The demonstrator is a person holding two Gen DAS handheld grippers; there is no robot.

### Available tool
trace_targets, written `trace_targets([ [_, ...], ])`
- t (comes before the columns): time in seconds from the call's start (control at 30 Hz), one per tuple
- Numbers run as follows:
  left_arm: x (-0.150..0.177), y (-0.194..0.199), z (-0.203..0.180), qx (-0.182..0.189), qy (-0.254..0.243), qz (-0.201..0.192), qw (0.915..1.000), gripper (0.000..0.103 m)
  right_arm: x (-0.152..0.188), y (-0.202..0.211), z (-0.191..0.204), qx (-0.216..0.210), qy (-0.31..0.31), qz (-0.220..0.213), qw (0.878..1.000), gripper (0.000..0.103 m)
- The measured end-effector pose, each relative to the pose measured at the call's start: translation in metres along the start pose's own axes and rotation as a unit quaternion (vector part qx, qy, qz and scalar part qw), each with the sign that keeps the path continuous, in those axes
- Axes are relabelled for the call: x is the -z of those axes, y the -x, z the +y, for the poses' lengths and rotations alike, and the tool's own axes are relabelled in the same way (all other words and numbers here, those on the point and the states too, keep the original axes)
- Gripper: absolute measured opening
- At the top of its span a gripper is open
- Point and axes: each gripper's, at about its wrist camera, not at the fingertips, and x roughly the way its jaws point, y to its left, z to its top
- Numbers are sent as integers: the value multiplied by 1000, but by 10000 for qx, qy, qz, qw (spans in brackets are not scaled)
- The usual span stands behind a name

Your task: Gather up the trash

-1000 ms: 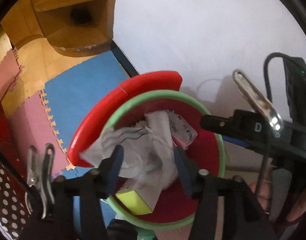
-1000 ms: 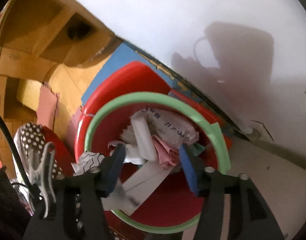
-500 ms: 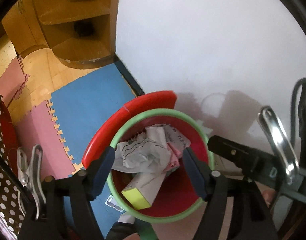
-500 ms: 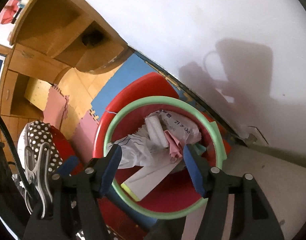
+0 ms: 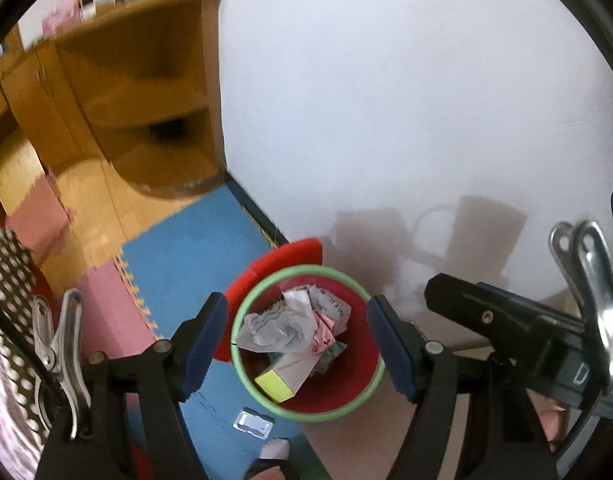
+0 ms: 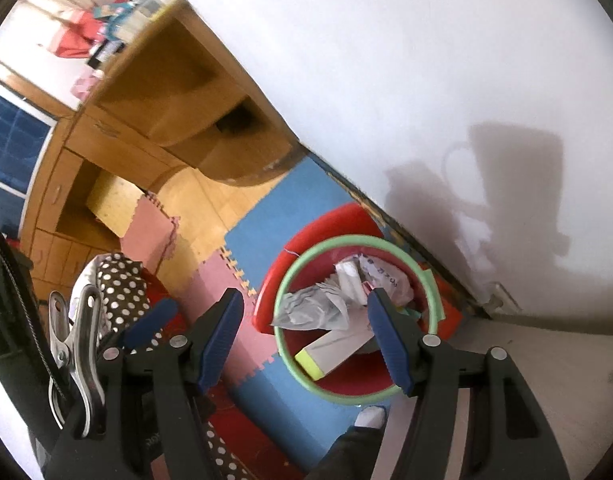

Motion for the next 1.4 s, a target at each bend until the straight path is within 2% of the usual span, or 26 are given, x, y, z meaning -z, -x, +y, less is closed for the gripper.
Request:
trace_targets([
  [0.07, -3, 30, -6, -38, -60, -157, 9999, 75, 3, 31, 7, -67, 4, -144, 9999, 66],
  [0.23, -8, 132, -19, 130, -14, -541, 9985, 76, 17, 121, 27, -318, -18, -602, 9977, 67],
  [0.33, 1, 175, -28, 226, -292, -493, 9981, 77, 38, 174, 39, -418, 72, -857, 9954, 70],
  [0.43, 21, 201, -30, 261, -486, -476, 9973, 77, 66, 212, 50, -374, 252, -1098, 9929, 73],
  [0.53, 41, 208, -25, 118, -597, -438, 9972, 77, 92, 227, 58, -342, 397, -1172, 9917, 74],
  [0.6, 53, 204, -14, 160, -430, -303, 9985, 77, 108, 228, 61, -270, 478, -1173, 9916, 74],
  [0.67, 62, 195, 0, 225, -277, -150, 9992, 77, 122, 224, 62, -115, 563, -1169, 9915, 74],
  [0.77, 67, 183, 13, 47, -299, -71, 9995, 77, 138, 212, 60, 114, 619, -1098, 9920, 74],
  [1.0, 78, 164, 29, -86, -422, 121, 9990, 77, 142, 192, 48, 397, 343, -980, 9938, 74],
  [1.4, 78, 159, 33, 78, -361, 152, 9992, 77, 141, 184, 54, 482, 352, -805, 9950, 74],
])
